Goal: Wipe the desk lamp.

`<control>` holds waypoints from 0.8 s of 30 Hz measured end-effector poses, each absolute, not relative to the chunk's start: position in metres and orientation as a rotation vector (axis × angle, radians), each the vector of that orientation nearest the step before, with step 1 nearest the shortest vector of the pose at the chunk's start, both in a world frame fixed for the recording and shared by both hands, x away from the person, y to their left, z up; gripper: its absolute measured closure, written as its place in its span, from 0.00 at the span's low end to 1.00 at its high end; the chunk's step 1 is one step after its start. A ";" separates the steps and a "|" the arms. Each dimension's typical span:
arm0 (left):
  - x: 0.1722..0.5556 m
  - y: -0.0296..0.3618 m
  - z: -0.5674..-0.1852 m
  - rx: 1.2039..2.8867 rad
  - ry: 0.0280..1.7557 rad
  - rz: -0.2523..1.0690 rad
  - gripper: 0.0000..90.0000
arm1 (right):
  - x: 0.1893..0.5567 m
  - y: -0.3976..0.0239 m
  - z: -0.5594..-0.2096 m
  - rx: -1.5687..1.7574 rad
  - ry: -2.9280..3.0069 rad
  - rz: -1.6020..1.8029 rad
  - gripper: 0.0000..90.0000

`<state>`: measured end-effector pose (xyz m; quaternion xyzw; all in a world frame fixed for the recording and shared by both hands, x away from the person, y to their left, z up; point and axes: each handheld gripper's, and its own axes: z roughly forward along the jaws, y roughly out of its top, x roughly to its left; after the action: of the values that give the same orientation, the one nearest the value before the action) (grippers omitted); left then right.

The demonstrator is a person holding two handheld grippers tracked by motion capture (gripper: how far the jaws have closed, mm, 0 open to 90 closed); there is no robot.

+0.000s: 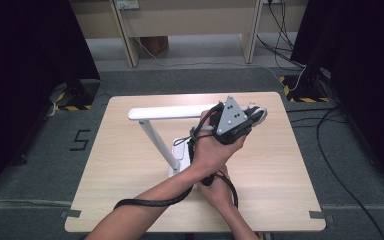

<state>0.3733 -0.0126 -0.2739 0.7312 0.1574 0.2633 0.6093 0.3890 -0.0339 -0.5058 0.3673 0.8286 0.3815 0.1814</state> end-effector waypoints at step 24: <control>0.359 0.021 -0.306 1.685 0.457 0.614 0.91 | 0.390 -0.033 -0.506 1.037 2.337 1.084 1.00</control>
<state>0.3589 0.0211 -0.3064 0.7273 0.1972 0.2652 0.6015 0.3900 -0.0333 -0.5061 0.3673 0.8276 0.3838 0.1814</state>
